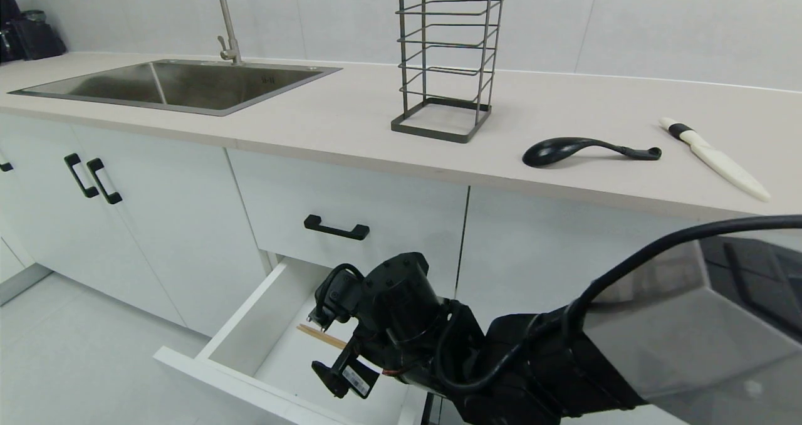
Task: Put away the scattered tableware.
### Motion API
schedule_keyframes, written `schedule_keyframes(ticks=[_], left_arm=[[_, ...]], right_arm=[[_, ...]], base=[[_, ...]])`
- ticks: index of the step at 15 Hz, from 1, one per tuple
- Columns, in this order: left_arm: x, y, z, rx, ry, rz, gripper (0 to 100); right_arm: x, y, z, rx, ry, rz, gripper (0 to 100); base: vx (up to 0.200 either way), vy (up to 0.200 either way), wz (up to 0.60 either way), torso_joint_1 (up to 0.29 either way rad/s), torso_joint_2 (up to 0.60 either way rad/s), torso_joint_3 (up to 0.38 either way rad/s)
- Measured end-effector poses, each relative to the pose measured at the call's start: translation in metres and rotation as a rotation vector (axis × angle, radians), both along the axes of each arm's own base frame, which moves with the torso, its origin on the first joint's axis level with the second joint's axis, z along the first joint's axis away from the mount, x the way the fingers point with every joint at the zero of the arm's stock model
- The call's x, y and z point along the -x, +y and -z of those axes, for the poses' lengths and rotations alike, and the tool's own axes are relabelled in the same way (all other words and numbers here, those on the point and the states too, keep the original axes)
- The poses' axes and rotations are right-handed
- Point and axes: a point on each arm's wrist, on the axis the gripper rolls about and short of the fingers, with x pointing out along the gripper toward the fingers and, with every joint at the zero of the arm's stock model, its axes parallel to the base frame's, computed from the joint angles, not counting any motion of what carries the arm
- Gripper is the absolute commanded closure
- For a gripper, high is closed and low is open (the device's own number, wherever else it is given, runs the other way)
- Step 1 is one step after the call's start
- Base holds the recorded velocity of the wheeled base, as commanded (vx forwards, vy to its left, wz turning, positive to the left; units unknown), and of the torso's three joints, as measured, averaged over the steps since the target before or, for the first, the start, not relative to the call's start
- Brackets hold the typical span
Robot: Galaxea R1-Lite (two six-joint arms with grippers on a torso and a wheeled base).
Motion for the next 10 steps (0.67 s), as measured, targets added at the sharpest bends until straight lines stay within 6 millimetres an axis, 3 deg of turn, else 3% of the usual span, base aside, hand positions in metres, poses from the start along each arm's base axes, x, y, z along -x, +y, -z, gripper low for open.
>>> schedule_keyframes(ticks=[4,10], left_arm=[[0.0,0.0,0.0,0.0,0.0,0.0,0],[0.0,0.0,0.0,0.0,0.0,0.0,0]], right_arm=[[0.01,-0.01,-0.019,-0.014,-0.026,0.013,0],[0.015,-0.01,-0.025,-0.025,-0.033,0.005,0]], base=[[0.0,0.0,0.0,0.0,0.0,0.0],[0.0,0.0,0.0,0.0,0.0,0.0]])
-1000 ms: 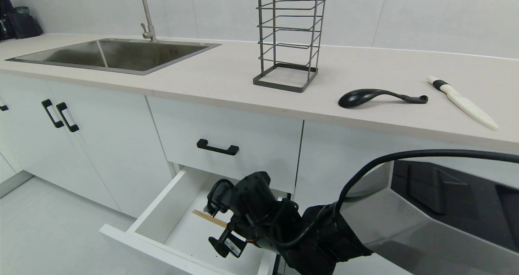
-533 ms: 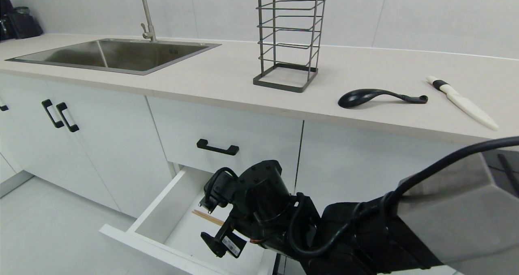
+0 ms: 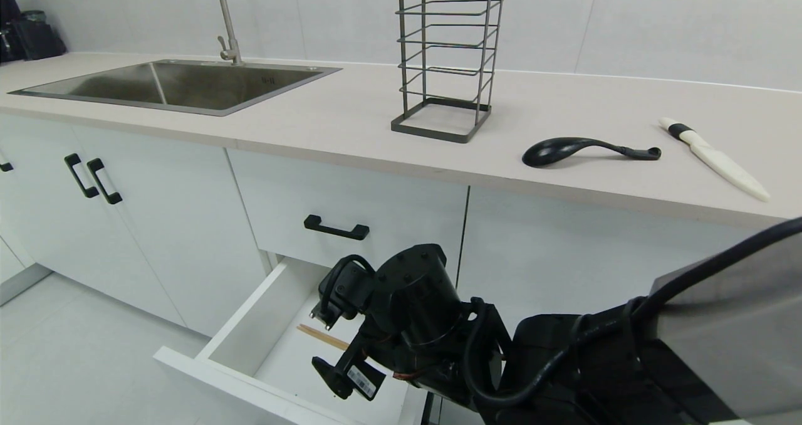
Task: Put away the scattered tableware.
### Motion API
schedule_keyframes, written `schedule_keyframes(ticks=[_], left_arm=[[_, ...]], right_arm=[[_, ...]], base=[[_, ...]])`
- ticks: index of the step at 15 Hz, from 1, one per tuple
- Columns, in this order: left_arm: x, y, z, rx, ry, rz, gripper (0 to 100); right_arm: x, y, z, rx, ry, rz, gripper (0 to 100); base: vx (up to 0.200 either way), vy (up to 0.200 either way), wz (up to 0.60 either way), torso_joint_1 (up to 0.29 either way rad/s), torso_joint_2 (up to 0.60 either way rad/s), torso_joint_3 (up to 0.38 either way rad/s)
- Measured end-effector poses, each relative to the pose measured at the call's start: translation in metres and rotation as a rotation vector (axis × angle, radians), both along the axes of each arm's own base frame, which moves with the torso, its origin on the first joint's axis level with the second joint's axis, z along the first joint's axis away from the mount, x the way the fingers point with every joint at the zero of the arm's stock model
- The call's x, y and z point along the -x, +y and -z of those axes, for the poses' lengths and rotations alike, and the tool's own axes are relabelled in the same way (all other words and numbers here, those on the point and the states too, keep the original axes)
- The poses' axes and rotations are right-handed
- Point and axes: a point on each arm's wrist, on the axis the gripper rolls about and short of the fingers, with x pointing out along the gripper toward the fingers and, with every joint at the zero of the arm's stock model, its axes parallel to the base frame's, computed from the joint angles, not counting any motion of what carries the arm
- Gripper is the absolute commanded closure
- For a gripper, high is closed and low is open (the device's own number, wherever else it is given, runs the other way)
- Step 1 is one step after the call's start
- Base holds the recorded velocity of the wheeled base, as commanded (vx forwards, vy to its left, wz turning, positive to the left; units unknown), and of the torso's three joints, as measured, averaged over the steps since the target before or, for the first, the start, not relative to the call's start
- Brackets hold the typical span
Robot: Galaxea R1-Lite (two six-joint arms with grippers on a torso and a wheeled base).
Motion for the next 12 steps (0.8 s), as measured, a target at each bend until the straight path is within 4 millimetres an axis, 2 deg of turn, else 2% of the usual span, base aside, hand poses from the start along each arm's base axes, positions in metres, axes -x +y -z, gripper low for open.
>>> schedule_keyframes(ticks=[3,8,12], left_arm=[[0.0,0.0,0.0,0.0,0.0,0.0,0],[0.0,0.0,0.0001,0.0,0.001,0.0,0],[0.0,0.0,-0.0002,0.0,-0.002,0.0,0]], right_arm=[[0.0001,-0.0002,-0.0002,0.002,-0.001,0.0,0],[0.0002,-0.0003,-0.0004,0.002,-0.001,0.0,0],[0.0036,0.0013,0.0001,0.003,0.002,-0.009,0]], base=[[0.0,0.0,0.0,0.0,0.0,0.0],[0.0,0.0,0.0,0.206,-0.11,-0.104],[0.0,0.0,0.0,0.213,-0.6,-0.218]])
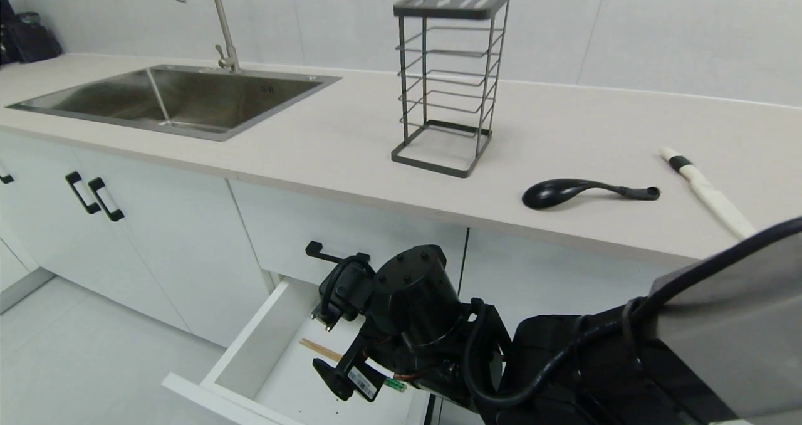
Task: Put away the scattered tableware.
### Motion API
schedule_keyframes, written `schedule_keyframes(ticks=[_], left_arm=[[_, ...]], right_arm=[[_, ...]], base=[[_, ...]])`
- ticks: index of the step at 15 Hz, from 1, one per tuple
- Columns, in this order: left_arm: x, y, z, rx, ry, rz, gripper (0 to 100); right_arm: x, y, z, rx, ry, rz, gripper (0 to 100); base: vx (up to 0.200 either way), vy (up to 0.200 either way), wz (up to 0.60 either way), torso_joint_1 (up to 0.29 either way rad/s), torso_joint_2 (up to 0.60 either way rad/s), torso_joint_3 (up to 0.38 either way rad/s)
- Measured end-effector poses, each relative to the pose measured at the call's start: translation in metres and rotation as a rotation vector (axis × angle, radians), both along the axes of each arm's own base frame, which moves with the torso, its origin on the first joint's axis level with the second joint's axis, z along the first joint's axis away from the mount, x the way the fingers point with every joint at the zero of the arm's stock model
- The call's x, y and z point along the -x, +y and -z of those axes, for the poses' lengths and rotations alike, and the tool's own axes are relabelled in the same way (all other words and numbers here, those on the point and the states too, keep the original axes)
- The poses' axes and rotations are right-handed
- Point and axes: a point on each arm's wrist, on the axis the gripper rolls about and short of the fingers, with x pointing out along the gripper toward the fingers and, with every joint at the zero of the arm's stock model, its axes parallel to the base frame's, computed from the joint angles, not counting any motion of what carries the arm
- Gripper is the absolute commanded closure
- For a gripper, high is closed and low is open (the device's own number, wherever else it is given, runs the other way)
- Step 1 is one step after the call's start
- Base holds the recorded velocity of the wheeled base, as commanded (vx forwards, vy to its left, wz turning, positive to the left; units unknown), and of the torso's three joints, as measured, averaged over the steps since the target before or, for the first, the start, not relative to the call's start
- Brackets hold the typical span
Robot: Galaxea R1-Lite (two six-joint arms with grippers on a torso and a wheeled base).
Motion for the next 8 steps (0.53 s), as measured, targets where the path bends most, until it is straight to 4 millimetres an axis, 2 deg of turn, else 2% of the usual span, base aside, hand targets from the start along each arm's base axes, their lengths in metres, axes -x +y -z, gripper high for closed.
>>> schedule_keyframes(ticks=[4,7,8], left_arm=[[0.0,0.0,0.0002,0.0,0.001,0.0,0],[0.0,0.0,0.0,0.0,0.001,0.0,0],[0.0,0.0,0.0,0.0,0.001,0.0,0]], right_arm=[[0.0003,-0.0006,-0.0005,0.001,0.0,0.0,0],[0.0008,-0.0003,-0.0005,0.0,0.001,-0.002,0],[0.0013,-0.0001,-0.0006,0.0,0.001,-0.004,0]], base=[[0.0,0.0,0.0,0.22,-0.5,-0.203],[0.0,0.0,0.0,0.092,-0.47,-0.22],[0.0,0.0,0.0,0.354,-0.49,-0.222]])
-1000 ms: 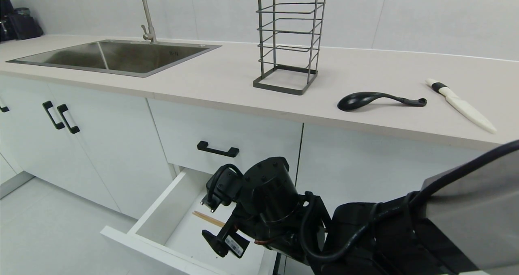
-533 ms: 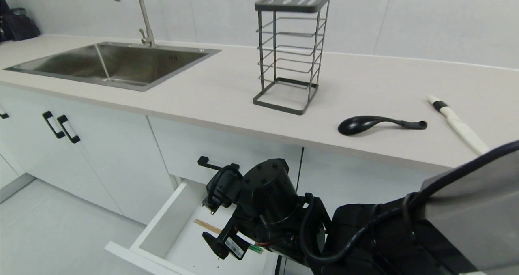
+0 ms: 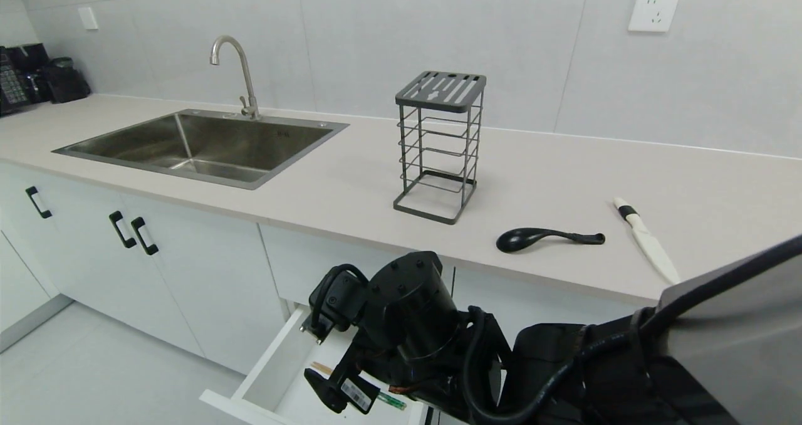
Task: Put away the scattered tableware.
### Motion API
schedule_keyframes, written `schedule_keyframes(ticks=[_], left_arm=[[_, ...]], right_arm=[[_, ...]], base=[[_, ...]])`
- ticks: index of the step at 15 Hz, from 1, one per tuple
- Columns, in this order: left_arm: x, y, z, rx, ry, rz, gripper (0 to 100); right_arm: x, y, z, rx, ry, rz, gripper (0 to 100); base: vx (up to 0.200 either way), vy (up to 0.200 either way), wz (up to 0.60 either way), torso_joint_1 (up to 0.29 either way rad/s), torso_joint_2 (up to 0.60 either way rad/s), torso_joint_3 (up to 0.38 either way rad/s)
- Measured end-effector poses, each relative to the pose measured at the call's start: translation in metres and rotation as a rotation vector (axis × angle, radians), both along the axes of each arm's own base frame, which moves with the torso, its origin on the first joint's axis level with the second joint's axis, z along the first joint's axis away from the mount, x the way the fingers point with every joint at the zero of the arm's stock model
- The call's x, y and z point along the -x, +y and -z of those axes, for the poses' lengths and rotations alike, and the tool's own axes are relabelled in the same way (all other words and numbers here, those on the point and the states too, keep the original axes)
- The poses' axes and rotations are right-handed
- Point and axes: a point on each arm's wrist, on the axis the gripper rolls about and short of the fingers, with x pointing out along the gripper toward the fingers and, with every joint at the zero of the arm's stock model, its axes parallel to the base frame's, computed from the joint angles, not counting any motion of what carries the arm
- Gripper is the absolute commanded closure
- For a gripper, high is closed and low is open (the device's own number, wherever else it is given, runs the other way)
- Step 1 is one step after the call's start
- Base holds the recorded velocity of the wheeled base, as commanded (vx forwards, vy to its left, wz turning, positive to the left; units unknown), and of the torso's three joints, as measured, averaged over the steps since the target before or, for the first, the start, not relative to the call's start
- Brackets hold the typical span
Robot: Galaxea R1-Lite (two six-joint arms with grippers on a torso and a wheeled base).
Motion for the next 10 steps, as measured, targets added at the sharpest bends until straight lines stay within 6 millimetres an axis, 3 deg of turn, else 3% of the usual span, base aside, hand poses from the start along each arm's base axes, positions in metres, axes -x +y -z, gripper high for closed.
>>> schedule_keyframes(ticks=[3,10], left_arm=[[0.0,0.0,0.0002,0.0,0.001,0.0,0],[0.0,0.0,0.0002,0.0,0.002,0.0,0]], right_arm=[[-0.0022,-0.0009,0.0002,0.001,-0.001,0.007,0],[-0.0016,0.0001,0.002,0.002,0.004,0.005,0]], base=[[0.0,0.0,0.0,0.383,-0.49,-0.246],[0.0,0.0,0.0,0.283,-0.52,-0.255]])
